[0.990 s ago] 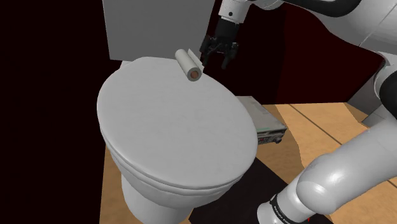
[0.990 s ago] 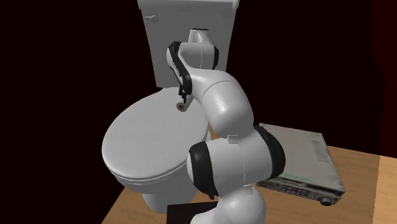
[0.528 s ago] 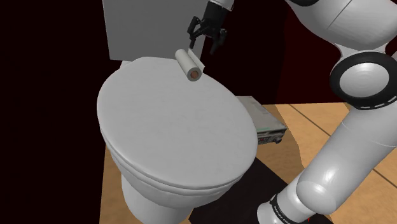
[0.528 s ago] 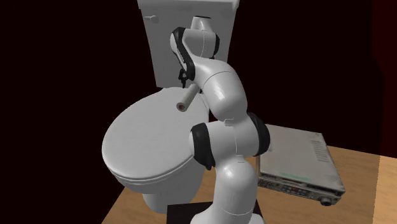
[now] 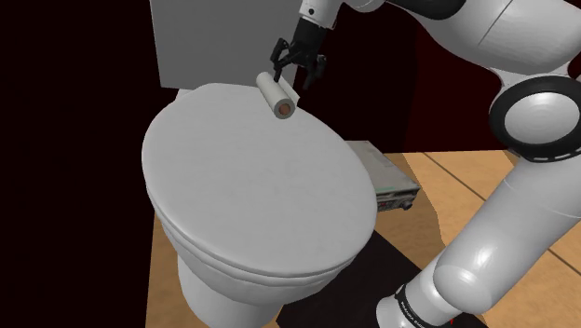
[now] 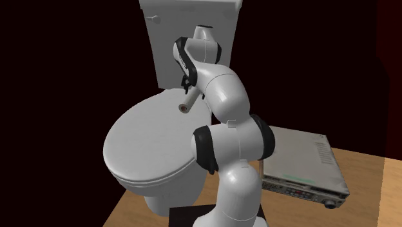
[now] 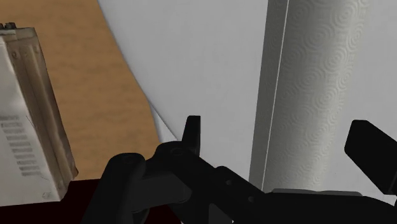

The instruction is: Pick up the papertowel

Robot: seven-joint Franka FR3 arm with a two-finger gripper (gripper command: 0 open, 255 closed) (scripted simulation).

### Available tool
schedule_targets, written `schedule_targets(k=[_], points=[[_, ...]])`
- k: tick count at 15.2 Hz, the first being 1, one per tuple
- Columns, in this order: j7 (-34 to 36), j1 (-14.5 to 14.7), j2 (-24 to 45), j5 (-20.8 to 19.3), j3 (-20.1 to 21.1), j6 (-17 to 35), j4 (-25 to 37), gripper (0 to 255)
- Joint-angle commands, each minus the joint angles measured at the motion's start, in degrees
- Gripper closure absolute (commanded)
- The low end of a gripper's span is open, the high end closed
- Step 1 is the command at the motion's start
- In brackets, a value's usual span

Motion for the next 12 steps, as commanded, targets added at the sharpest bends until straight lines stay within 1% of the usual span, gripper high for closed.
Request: schedule_targets(k=[1,2,10,12], points=[[-0.11,-0.04,-0.25,0.05,-0.03,0.44,-0.67,0],[-0.16,-0.06,-0.25,0.05,-0.04,0.50,-0.74,255],[-0.21,-0.10,-0.45,0.09,-0.07,0.40,-0.85,255],[0.03,-0.01,0.08,-0.01,-0.01,-0.44,0.55,255]])
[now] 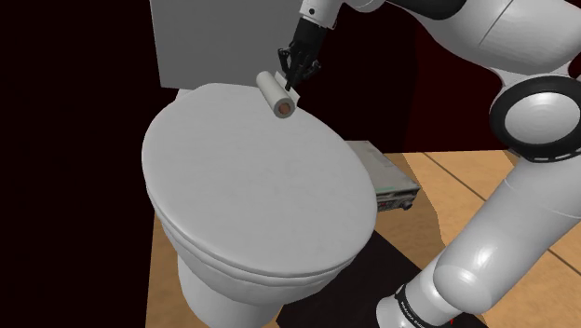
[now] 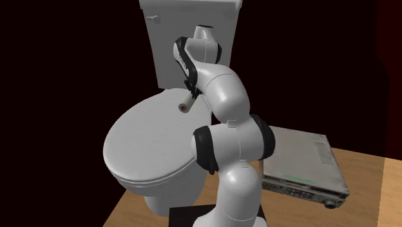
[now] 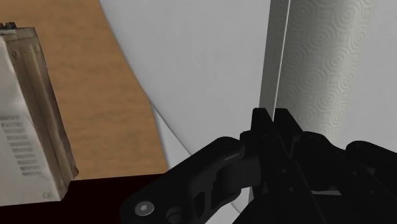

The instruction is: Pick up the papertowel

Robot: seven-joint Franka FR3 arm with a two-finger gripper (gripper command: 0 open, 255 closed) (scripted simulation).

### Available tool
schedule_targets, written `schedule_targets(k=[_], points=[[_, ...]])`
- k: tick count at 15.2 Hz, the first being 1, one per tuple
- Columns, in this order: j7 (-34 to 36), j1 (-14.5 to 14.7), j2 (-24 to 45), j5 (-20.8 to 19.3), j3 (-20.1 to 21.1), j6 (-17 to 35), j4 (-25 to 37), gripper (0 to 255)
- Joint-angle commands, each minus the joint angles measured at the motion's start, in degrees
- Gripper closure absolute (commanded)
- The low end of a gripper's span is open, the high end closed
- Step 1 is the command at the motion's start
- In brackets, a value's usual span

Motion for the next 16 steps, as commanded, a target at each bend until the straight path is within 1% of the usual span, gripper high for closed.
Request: schedule_targets(k=[1,8,14,16], points=[[0.24,0.06,0.54,-0.09,0.04,-1.37,1.88,255],[1.39,0.39,3.85,-0.63,0.22,-8.15,12.02,255],[2.66,1.05,8.46,-1.38,0.48,-15.18,23.70,255],[2.69,1.07,8.59,-1.40,0.48,-15.37,24.02,255]])
